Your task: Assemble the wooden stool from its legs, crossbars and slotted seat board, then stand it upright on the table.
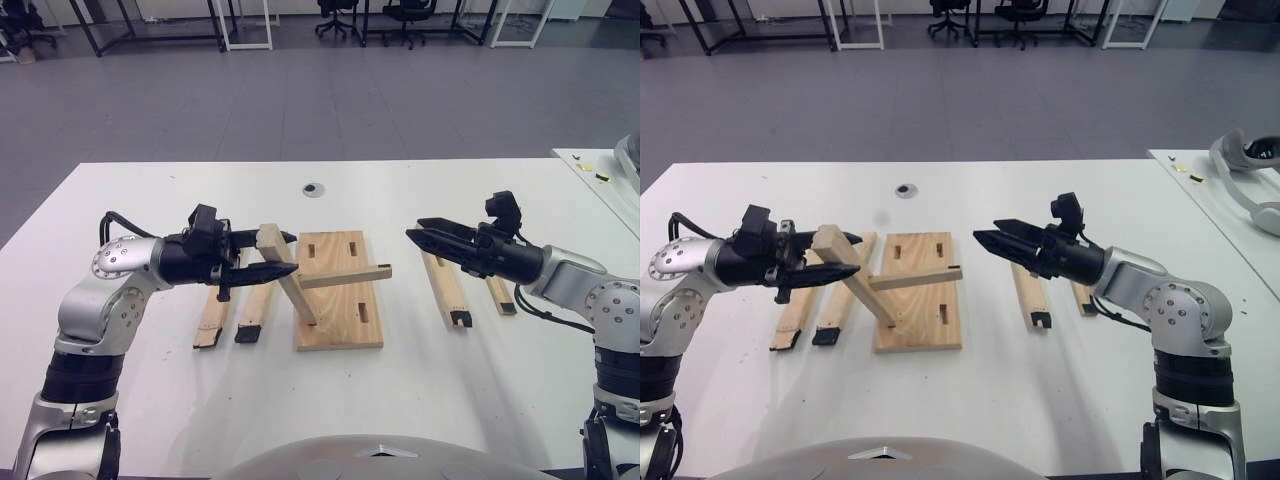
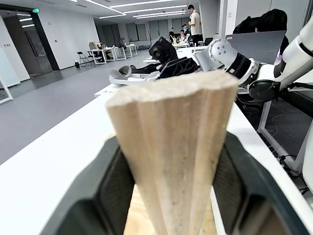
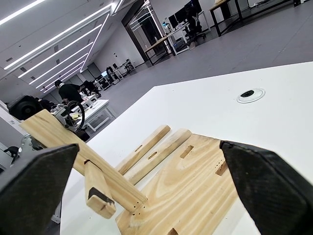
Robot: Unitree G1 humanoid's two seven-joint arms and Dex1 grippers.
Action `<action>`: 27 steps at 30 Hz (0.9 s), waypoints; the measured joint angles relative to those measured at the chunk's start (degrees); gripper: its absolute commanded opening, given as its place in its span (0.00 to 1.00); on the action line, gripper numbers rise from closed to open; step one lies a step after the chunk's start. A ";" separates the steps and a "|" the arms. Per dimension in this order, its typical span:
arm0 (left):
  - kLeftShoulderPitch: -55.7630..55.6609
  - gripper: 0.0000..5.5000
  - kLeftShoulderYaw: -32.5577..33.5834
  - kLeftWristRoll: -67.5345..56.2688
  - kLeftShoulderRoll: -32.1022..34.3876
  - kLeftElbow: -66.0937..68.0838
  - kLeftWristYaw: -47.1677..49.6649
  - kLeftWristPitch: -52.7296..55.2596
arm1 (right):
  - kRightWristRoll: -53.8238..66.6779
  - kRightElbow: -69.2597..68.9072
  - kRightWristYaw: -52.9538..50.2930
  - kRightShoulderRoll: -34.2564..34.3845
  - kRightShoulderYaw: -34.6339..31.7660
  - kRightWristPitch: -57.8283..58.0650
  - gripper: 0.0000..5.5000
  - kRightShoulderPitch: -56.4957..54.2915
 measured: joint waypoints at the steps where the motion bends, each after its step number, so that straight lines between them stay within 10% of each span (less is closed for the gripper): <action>1: 0.56 0.38 -0.63 0.55 0.00 0.00 0.20 -1.26 | 0.01 -0.01 -0.15 0.00 -0.09 0.03 0.98 0.00; 8: 1.55 0.38 -4.16 1.09 0.19 0.47 1.26 -6.38 | 0.29 0.39 -2.74 0.37 -0.74 0.15 0.98 -1.99; 27: 6.56 0.95 -10.01 24.05 3.22 15.86 14.17 -4.26 | 1.24 -0.57 -6.94 3.03 -2.19 1.20 0.98 -2.16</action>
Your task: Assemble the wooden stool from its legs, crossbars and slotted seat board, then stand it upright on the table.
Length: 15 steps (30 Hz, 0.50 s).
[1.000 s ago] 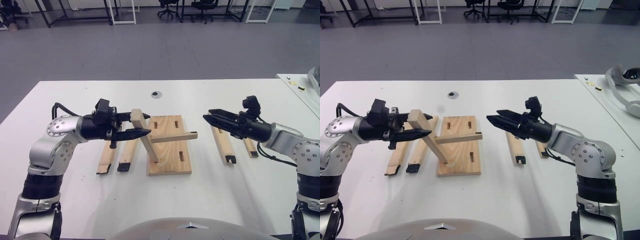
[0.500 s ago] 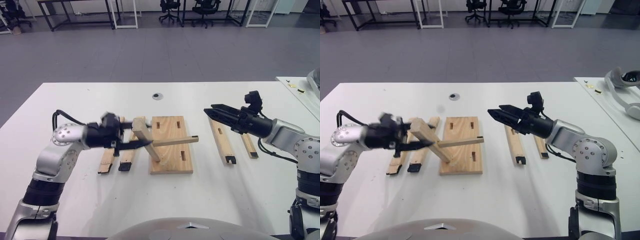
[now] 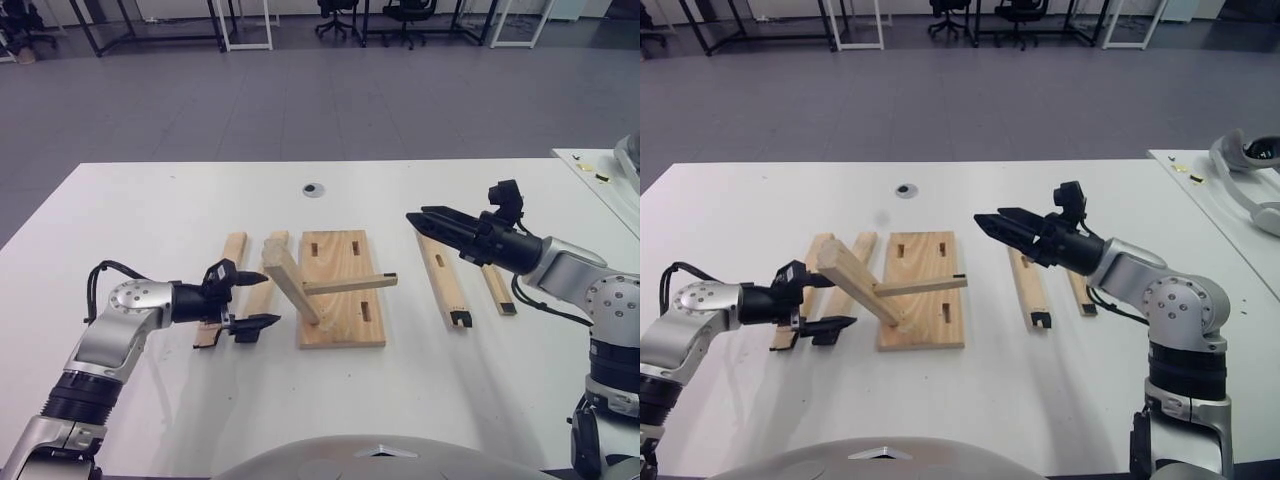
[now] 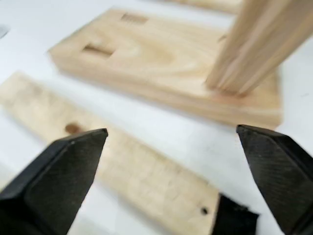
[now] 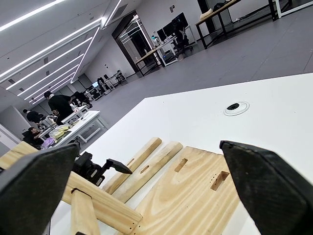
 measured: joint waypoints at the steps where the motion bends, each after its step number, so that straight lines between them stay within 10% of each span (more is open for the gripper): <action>1: 0.04 0.95 -0.01 1.70 -1.47 0.15 3.42 0.04 | -0.01 -0.48 -0.23 0.38 -0.01 -0.02 0.98 0.16; 7: 4.12 0.95 0.14 5.24 -9.68 -6.27 20.60 9.75 | -0.03 -1.69 -1.73 2.06 -0.06 -0.05 0.98 1.13; 15: 5.33 0.68 -1.50 6.37 -9.82 -13.21 26.57 19.36 | -0.12 -2.06 -4.52 4.31 -0.39 -1.21 0.98 1.50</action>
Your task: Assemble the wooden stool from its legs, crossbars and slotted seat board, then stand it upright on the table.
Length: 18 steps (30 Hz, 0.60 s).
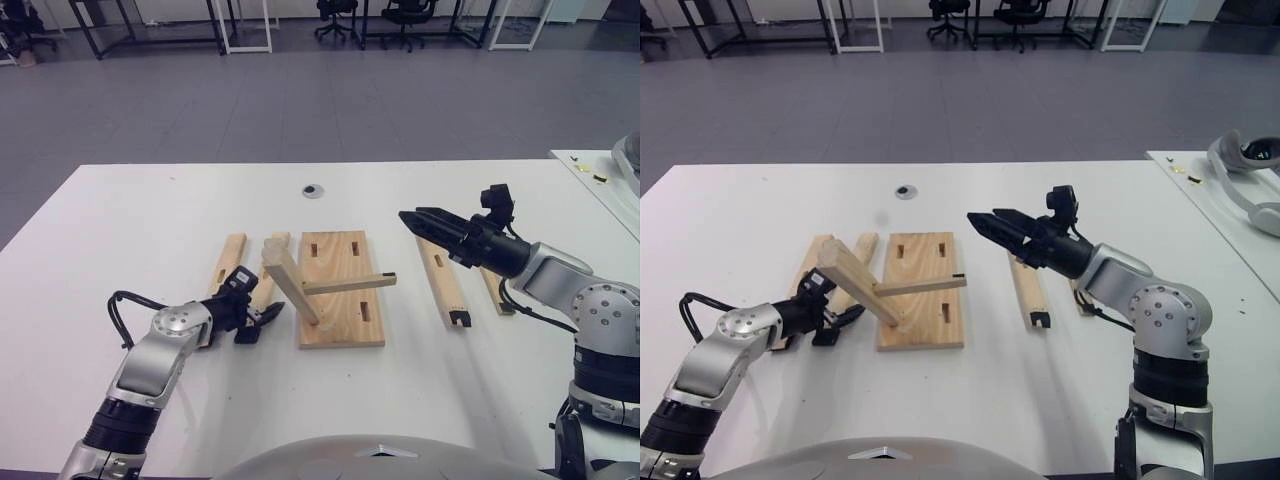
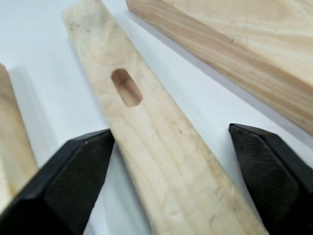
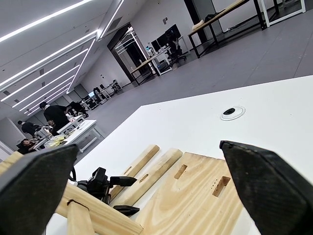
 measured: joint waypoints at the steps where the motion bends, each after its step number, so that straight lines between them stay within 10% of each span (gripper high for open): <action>1: -0.66 0.66 -0.17 0.67 0.69 0.77 -0.11 -0.58 | 0.00 -0.05 -0.25 0.04 -0.04 -0.04 0.98 0.48; 9: -5.37 0.41 0.18 2.06 3.30 8.72 -1.44 -3.69 | -0.06 -0.04 -0.95 0.12 -0.03 -0.45 0.98 0.87; 18: -21.80 0.39 -1.09 4.92 2.05 24.98 -3.73 -8.55 | -0.73 1.73 -0.95 0.07 -0.03 -0.91 0.98 -1.00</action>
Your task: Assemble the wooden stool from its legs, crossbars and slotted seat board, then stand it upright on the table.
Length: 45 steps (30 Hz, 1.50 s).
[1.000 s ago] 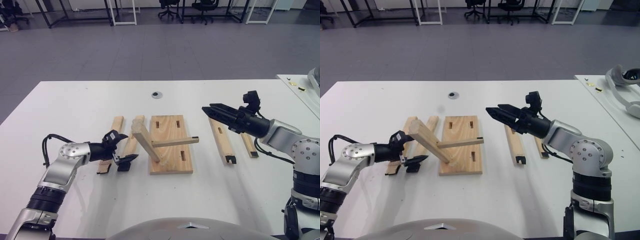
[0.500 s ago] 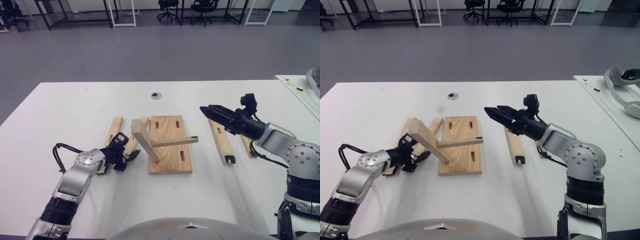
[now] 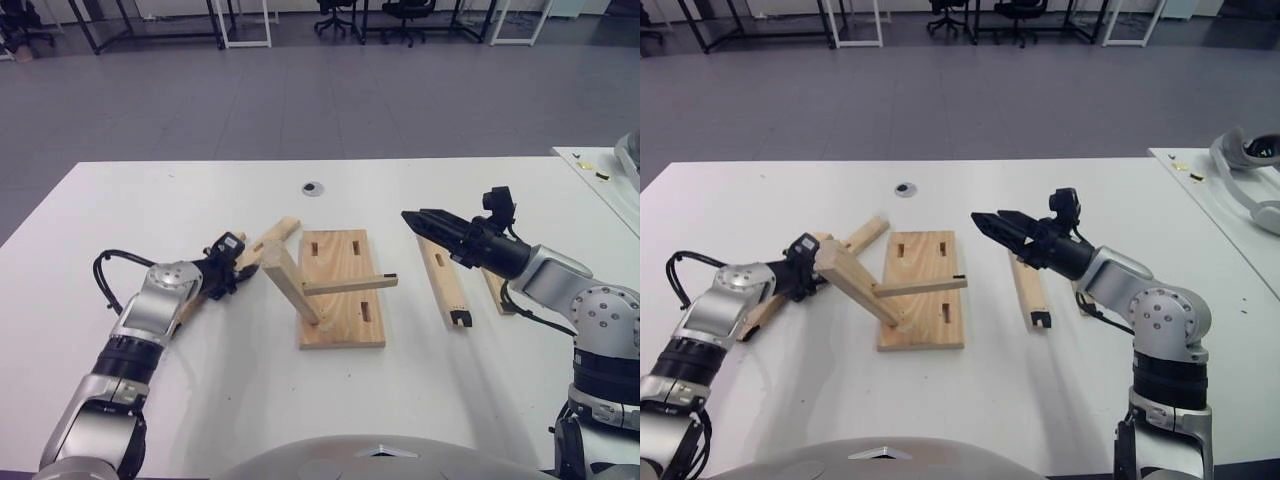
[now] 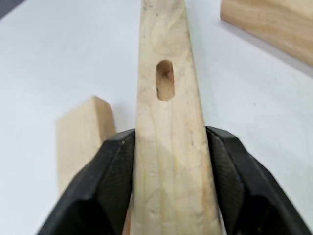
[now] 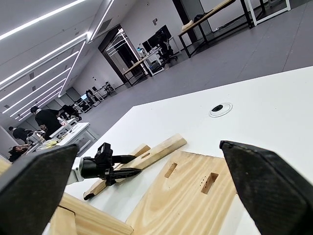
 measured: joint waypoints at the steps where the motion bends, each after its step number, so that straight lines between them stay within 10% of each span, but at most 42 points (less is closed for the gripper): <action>1: -4.10 0.39 1.28 -0.77 -0.27 0.78 -0.74 -0.40 | 0.08 0.86 0.07 -0.04 -0.10 -0.01 0.98 -1.29; 15: -20.62 0.39 12.97 -45.33 -2.52 -19.75 -25.23 32.62 | 22.52 5.38 -1.44 3.79 -3.52 0.23 0.94 -19.24; 31: -17.59 0.39 11.54 -46.80 -3.27 -23.07 -23.73 32.96 | 23.92 5.53 0.38 1.44 -0.24 2.13 0.38 -19.20; 45: -17.52 0.61 14.81 -39.37 -6.00 -12.73 -17.87 20.20 | 7.36 8.69 7.59 -5.85 3.79 -2.20 0.38 -22.64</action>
